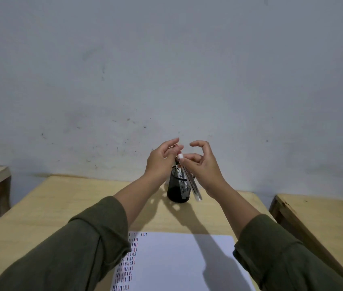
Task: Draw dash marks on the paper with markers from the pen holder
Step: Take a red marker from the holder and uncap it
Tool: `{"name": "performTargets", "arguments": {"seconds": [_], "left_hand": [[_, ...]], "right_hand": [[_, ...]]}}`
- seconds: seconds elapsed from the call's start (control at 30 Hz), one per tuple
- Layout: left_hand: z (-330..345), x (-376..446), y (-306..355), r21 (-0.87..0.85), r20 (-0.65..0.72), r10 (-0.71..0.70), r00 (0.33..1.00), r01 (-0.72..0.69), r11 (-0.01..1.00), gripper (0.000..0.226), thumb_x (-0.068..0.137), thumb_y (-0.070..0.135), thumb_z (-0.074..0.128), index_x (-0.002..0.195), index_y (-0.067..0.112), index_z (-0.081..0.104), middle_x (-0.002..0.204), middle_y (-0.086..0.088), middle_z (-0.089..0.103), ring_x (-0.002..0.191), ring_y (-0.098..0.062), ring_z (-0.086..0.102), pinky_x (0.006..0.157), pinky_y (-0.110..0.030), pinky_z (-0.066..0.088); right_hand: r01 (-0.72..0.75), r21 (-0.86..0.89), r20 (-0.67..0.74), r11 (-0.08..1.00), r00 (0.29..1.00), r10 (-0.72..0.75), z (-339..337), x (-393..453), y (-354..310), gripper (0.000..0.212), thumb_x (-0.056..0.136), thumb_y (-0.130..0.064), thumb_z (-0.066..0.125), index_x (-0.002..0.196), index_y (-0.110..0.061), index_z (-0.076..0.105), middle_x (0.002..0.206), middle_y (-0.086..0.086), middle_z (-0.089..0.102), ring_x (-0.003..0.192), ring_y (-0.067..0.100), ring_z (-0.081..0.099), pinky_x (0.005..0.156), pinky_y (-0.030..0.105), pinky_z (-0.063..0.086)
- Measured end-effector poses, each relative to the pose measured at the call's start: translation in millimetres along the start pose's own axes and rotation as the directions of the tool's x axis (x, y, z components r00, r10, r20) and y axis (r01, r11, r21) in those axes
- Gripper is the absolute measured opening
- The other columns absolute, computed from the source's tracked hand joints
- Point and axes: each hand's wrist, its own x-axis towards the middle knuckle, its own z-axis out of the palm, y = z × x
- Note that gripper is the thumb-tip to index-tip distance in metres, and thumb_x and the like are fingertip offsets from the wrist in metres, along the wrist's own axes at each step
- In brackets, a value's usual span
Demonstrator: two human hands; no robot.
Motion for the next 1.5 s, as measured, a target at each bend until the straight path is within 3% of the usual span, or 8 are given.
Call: {"name": "performTargets", "arguments": {"seconds": [0.1,0.23,0.37,0.63,0.87,1.17,1.37,1.5], "left_hand": [[-3.8,-16.2,12.9,-0.099,-0.014,-0.061,0.998,0.059,0.993,0.028,0.087,0.019,0.061,0.114,0.014,0.065,0.096,0.002,0.069,0.08,0.003,0.06,0.061,0.0,0.045],[-17.6,-34.3,17.9,-0.203,-0.179,-0.183,0.967,0.146,0.968,0.018,0.081,0.03,0.068,0.096,0.02,0.068,0.089,0.009,0.067,0.094,-0.008,0.061,0.087,-0.023,0.044],[-23.6,-56.9,18.4,-0.29,-0.276,-0.288,0.917,0.207,0.934,0.041,0.074,0.043,0.072,0.099,0.01,0.068,0.099,-0.001,0.068,0.099,-0.014,0.057,0.084,-0.024,0.038],[-17.1,-98.2,23.9,-0.285,-0.06,-0.218,0.974,0.193,0.939,0.027,0.084,0.039,0.062,0.099,0.018,0.067,0.099,0.007,0.068,0.103,-0.006,0.058,0.094,-0.03,0.042],[-19.7,-106.7,30.3,-0.495,0.078,-0.151,0.985,0.17,0.852,0.027,0.095,0.018,0.048,0.121,0.019,0.057,0.104,0.016,0.064,0.081,0.013,0.063,0.063,-0.012,0.05],[-20.3,-100.2,18.0,-0.473,-0.058,-0.288,0.956,0.228,0.851,0.016,0.093,0.018,0.052,0.084,0.026,0.062,0.088,0.014,0.067,0.093,-0.002,0.059,0.078,-0.027,0.034],[-29.2,-97.2,10.0,-0.504,-0.129,-0.486,0.865,0.365,0.783,0.015,0.084,0.031,0.065,0.072,0.022,0.063,0.076,0.012,0.066,0.081,-0.001,0.061,0.066,-0.023,0.033],[-53.4,-92.6,-8.6,-0.422,-0.259,-0.462,0.848,0.331,0.844,0.017,0.08,0.036,0.068,0.078,0.019,0.065,0.081,0.01,0.068,0.081,-0.002,0.061,0.088,-0.027,0.038]], "right_hand": [[-0.077,0.056,0.06,0.995,0.995,0.074,0.7,-21.4,-10.3,0.03,0.088,-0.011,0.061,0.113,-0.017,0.045,0.083,0.007,0.072,0.072,0.019,0.069,0.064,0.022,0.051],[-0.202,0.254,0.21,0.946,0.966,0.15,-6.9,-51.3,-22.4,0.032,0.086,-0.028,0.06,0.116,-0.018,0.052,0.097,0.015,0.07,0.071,0.022,0.065,0.069,0.027,0.051],[-0.21,0.52,0.172,0.828,0.975,0.139,-5.3,-79.8,-24.9,0.038,0.08,-0.034,0.059,0.114,-0.018,0.058,0.094,0.012,0.072,0.071,0.017,0.068,0.071,0.025,0.054],[-0.17,0.674,-0.024,0.719,0.968,0.252,24.4,-98.7,-25.4,0.023,0.094,-0.031,0.051,0.091,-0.013,0.065,0.064,0.005,0.068,0.054,0.01,0.062,0.058,0.019,0.053],[-0.194,0.776,0.013,0.6,0.956,0.293,35.5,-102.1,-25.0,0.021,0.092,-0.026,0.054,0.088,-0.01,0.068,0.068,0.008,0.065,0.052,0.011,0.061,0.055,0.02,0.054],[-0.158,0.663,0.014,0.732,0.98,0.199,40.5,-98.6,-15.9,0.02,0.095,-0.02,0.047,0.099,-0.006,0.061,0.066,0.006,0.068,0.057,0.011,0.062,0.063,0.019,0.052],[-0.116,0.574,0.061,0.811,0.993,0.099,43.6,-100.5,-3.8,0.022,0.098,-0.013,0.041,0.1,-0.004,0.061,0.069,0.005,0.068,0.059,0.012,0.061,0.067,0.02,0.053],[-0.131,0.568,0.056,0.812,0.991,0.121,42.2,-100.8,2.4,0.021,0.096,-0.011,0.042,0.101,-0.004,0.062,0.066,0.006,0.067,0.057,0.012,0.061,0.063,0.019,0.053]]}}
